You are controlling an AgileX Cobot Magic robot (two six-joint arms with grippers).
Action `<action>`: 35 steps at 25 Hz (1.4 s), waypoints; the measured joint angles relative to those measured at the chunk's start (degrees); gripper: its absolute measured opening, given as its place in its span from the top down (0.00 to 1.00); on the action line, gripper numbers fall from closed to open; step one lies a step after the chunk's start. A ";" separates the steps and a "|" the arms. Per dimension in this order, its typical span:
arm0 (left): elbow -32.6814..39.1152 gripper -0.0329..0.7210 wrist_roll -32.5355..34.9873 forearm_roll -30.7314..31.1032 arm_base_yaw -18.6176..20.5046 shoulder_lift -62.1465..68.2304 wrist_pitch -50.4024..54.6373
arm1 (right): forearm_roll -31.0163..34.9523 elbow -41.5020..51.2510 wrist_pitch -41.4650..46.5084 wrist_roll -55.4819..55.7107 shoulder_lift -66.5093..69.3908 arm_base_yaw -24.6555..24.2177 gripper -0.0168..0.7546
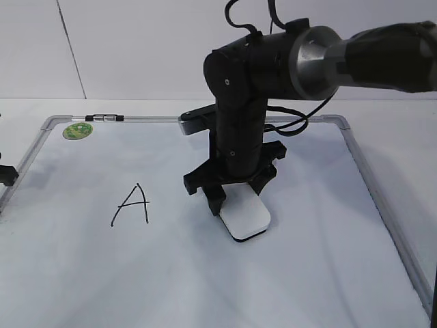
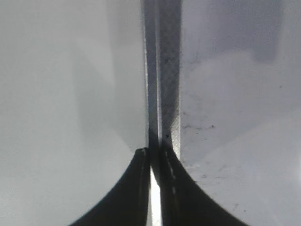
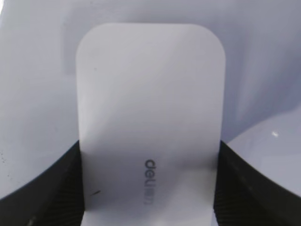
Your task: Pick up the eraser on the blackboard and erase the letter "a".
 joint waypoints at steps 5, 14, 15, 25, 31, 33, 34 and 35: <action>0.00 0.93 0.00 0.13 0.00 0.00 0.00 | 0.00 -1.73 1.48 0.00 0.26 -0.13 0.31; -0.10 0.93 0.00 0.27 0.00 0.00 0.04 | -0.47 -4.89 5.82 0.12 -3.73 -1.34 0.31; -0.10 0.93 0.00 0.27 0.00 0.00 0.04 | -0.56 -5.02 5.92 0.12 -4.36 -1.34 0.31; -0.10 0.93 -0.26 0.40 0.00 0.00 0.04 | -0.01 -4.90 6.46 1.20 -6.19 -2.00 0.31; -0.10 0.93 -0.26 0.40 0.00 0.00 0.04 | 1.11 0.15 6.46 1.43 -9.49 -6.48 0.31; -0.10 0.93 -0.26 0.44 0.00 0.00 0.04 | 1.11 3.18 6.46 1.43 -10.90 -8.07 0.31; -0.10 0.93 -0.26 0.44 0.00 0.00 0.04 | 1.01 4.53 6.46 1.43 -11.65 -8.65 0.31; -0.10 0.93 -0.26 0.53 0.00 0.00 0.04 | 1.01 6.20 6.46 1.43 -12.68 -9.17 0.31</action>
